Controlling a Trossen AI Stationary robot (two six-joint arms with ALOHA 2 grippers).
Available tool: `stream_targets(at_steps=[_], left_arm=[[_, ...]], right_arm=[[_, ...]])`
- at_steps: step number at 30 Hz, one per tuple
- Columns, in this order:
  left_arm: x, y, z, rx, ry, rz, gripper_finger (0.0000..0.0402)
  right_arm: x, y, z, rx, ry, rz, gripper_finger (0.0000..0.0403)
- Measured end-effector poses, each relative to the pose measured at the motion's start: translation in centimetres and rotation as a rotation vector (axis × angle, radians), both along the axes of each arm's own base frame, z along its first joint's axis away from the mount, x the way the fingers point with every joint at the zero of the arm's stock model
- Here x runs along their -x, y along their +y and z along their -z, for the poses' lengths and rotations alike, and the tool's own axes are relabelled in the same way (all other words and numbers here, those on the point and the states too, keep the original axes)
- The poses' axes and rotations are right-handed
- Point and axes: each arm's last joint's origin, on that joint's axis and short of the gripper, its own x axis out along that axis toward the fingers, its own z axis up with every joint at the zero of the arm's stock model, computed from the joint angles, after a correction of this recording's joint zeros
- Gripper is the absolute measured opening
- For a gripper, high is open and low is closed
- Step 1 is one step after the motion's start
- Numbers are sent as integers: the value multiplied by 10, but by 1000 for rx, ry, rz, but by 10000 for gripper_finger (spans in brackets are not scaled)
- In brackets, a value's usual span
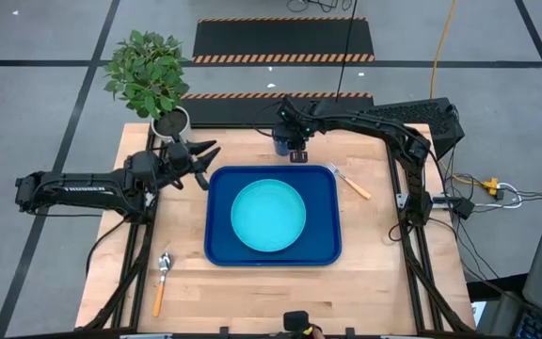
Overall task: Pick and place plate/cup/fork/spoon on tray
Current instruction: Put the blue cup to the top right of the blue plate on the blue serving tray
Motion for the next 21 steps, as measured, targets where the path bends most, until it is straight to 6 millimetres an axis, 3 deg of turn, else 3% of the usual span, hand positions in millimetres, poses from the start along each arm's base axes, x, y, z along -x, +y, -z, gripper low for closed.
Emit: stream_targets(at_steps=[7,16,21], left_arm=[[0,0,0,1,5,0,113],[0,0,0,1,5,0,113],[0,0,0,1,4,0,113]], right_arm=[[0,-1,0,-10,-14,-1,107],[2,0,23,-15,-6,-1,107],[2,0,25,-12,-10,-1,107]])
